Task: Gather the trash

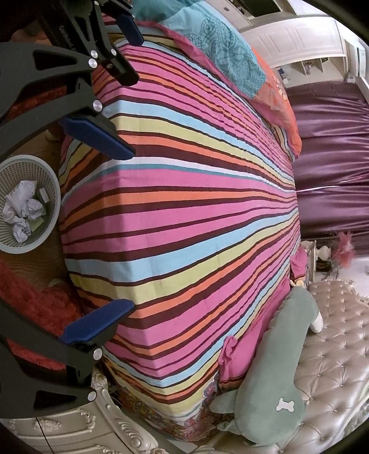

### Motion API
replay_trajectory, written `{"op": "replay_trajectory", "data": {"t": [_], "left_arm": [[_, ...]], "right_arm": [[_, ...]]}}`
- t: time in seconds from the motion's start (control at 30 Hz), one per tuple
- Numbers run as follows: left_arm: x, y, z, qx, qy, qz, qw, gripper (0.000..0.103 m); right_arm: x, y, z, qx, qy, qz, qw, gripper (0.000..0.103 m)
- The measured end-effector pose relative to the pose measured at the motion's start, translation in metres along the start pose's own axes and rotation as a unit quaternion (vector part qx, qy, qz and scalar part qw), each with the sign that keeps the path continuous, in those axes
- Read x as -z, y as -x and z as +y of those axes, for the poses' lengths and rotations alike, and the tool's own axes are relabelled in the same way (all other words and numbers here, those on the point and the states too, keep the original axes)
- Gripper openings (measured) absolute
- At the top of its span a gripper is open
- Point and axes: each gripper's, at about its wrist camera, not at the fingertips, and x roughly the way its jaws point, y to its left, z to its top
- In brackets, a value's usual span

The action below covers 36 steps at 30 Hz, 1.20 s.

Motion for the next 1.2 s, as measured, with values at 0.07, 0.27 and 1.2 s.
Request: {"op": "replay_trajectory", "data": {"t": [0.07,0.27,1.2], "left_arm": [[0.000,0.001,-0.001,0.001,0.000,0.000,1.0000,0.090],[0.001,0.002,-0.001,0.009,0.004,0.005,0.9999,0.090],[0.003,-0.005,-0.005,-0.015,-0.017,0.012,0.9997,0.090]], "right_arm": [[0.000,0.000,0.000,0.000,-0.001,0.001,1.000,0.094],[0.000,0.000,0.000,0.000,0.000,0.001,1.000,0.094],[0.003,-0.004,-0.002,0.000,-0.001,0.008,1.000,0.094]]}}
